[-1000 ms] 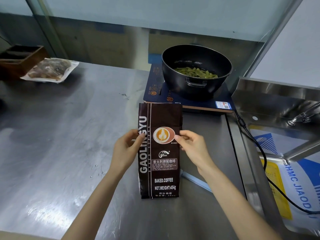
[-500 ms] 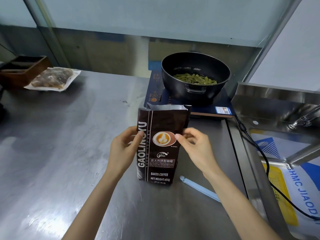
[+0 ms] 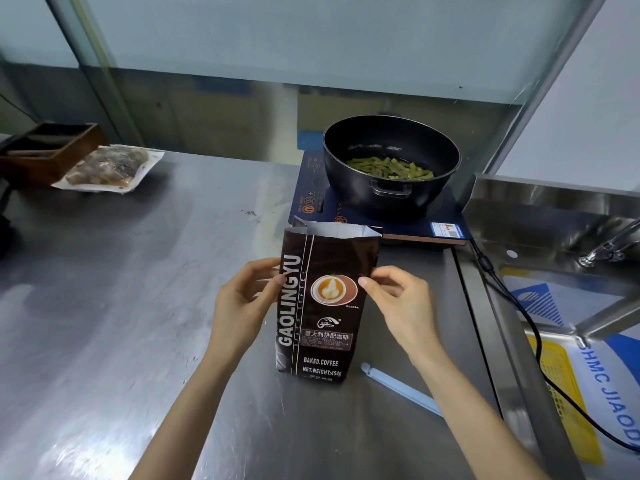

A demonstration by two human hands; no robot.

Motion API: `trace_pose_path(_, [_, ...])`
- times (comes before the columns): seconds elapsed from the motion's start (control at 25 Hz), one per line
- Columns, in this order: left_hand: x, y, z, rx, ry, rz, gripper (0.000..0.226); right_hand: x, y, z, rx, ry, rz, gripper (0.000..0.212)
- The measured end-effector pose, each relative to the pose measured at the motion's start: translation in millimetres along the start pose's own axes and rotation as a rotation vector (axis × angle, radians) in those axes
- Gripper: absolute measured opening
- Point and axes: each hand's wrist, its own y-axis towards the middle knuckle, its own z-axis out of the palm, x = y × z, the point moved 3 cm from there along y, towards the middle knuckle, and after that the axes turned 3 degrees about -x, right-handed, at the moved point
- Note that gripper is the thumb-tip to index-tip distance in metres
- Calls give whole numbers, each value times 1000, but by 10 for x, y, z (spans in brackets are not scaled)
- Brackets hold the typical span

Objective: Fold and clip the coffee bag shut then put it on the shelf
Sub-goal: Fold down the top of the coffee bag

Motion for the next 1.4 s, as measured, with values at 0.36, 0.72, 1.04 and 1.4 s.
trace_pose_path(0.36, [9, 61, 19, 104, -56, -80, 26, -9, -33, -52, -11, 121, 30, 19])
trace_pose_path(0.72, [-28, 54, 41, 125, -37, -44, 34, 45, -5, -43, 138, 206, -43, 26])
trace_pose_path(1.04, [-89, 17, 91, 160, -29, -29, 31, 92, 19, -102, 196, 191, -140, 40])
trace_pose_path(1.4, [-109, -5, 108, 192, -29, -74, 31, 99, -16, -180, 295, 217, 40, 30])
